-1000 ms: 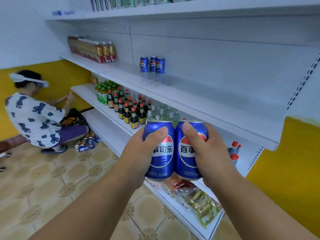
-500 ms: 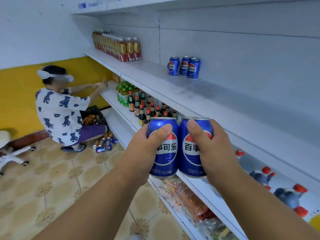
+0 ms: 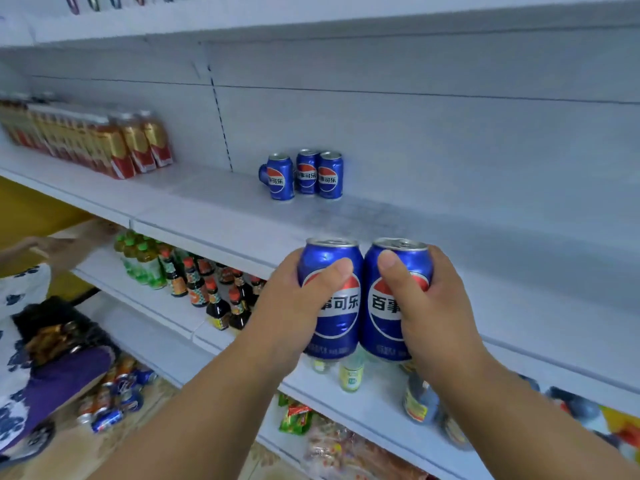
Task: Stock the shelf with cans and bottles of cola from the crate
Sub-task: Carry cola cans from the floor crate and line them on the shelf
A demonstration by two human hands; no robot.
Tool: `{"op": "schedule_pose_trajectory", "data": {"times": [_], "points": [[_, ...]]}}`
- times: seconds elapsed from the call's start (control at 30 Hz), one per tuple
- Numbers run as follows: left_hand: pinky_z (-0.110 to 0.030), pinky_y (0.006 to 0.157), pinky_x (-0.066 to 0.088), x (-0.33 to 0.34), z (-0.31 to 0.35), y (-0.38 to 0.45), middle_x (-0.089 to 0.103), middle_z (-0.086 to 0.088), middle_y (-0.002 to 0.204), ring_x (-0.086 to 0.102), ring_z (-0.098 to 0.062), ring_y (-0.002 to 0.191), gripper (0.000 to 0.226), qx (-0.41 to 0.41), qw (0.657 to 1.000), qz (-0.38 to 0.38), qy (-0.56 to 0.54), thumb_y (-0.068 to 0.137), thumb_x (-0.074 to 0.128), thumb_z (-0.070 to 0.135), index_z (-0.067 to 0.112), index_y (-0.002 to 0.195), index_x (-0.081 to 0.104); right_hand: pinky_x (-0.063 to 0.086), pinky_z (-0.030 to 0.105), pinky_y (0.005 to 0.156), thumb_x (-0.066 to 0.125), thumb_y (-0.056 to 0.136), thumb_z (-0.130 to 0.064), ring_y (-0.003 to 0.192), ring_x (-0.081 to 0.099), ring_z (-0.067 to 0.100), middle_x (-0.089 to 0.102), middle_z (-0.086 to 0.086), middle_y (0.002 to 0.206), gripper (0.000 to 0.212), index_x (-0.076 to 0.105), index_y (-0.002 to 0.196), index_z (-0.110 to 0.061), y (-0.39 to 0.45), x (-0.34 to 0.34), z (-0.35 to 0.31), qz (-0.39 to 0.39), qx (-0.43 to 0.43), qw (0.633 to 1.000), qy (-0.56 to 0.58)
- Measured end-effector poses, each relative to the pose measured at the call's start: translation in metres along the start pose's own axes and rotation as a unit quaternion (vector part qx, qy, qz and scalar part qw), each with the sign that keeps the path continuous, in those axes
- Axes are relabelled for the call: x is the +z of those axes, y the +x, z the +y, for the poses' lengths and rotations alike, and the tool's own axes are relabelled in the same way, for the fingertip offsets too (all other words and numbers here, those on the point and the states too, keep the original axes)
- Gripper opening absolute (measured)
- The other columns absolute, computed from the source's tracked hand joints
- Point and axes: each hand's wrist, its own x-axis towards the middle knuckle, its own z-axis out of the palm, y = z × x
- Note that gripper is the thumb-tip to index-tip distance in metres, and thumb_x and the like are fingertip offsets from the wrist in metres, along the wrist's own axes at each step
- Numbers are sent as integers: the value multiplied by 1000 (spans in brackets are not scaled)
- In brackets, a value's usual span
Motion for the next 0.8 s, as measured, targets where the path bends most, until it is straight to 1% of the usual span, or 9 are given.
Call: {"op": "schedule_pose_trajectory", "data": {"times": [0.1, 0.17, 0.27, 0.37, 0.47, 0.53, 0.63, 0.7, 0.8], "points": [[-54, 89, 57, 7, 0, 34, 77, -2, 99, 74, -26, 92, 47, 1, 1000, -20, -22, 65, 86, 45, 30, 106, 67, 53, 17, 59, 63, 55, -68, 75, 71, 4, 73, -15, 86, 59, 63, 101, -30, 27, -1, -1, 13, -21, 1000, -19], [-52, 90, 57, 11, 0, 53, 77, 0, 101, 74, -26, 96, 57, 2, 999, -34, -13, 59, 89, 45, 30, 108, 65, 54, 16, 59, 65, 55, -67, 75, 72, 4, 73, -16, 85, 58, 61, 101, -31, 45, -3, 3, 11, -26, 999, -17], [-49, 88, 58, 12, 2, 83, 76, -4, 104, 73, -29, 99, 63, -10, 998, -57, -9, 56, 87, 31, 25, 114, 63, 56, 19, 65, 69, 57, -63, 82, 73, 6, 74, -14, 91, 58, 58, 105, -33, 75, -8, 9, -33, -15, 999, -20], [-46, 90, 57, 5, 5, 110, 77, 3, 100, 73, -22, 96, 65, -20, 998, -57, 37, 50, 96, 32, 32, 107, 65, 55, 15, 64, 77, 68, -49, 85, 72, 1, 72, -11, 98, 52, 53, 112, -36, 100, -13, 13, -103, 19, 993, -50], [-42, 92, 56, 0, 3, 136, 76, 11, 99, 73, -14, 95, 58, -18, 996, -45, 72, 52, 92, 37, 39, 103, 66, 52, 13, 66, 82, 78, -30, 85, 70, -2, 71, -12, 102, 50, 50, 116, -37, 124, -13, 20, -126, 32, 987, -100], [-40, 93, 55, -3, 0, 149, 76, 14, 98, 72, -9, 93, 51, -15, 995, -44, 84, 57, 87, 32, 39, 103, 65, 52, 17, 71, 86, 76, -24, 86, 71, 1, 73, -11, 99, 53, 53, 116, -33, 136, -9, 27, -113, 30, 987, -109], [-41, 95, 55, -11, -5, 175, 76, 11, 100, 72, -10, 95, 51, -1, 992, -68, 106, 63, 88, 22, 36, 107, 66, 56, 28, 78, 93, 66, -21, 90, 73, 9, 75, -10, 101, 59, 59, 114, -31, 151, 3, 40, -82, 31, 992, -93], [-38, 92, 56, -16, -8, 196, 76, 11, 101, 72, -9, 94, 52, 5, 989, -85, 124, 66, 88, 15, 33, 109, 65, 58, 35, 84, 90, 58, -26, 92, 73, 14, 75, -6, 104, 64, 61, 115, -30, 164, 11, 48, -52, 36, 994, -88], [-30, 84, 55, -17, -10, 225, 76, 15, 96, 71, -3, 90, 48, 10, 983, -110, 145, 68, 89, 11, 33, 103, 65, 59, 38, 86, 88, 58, -21, 95, 73, 16, 75, -5, 104, 63, 62, 114, -30, 183, 20, 58, -10, 49, 996, -69]]}}
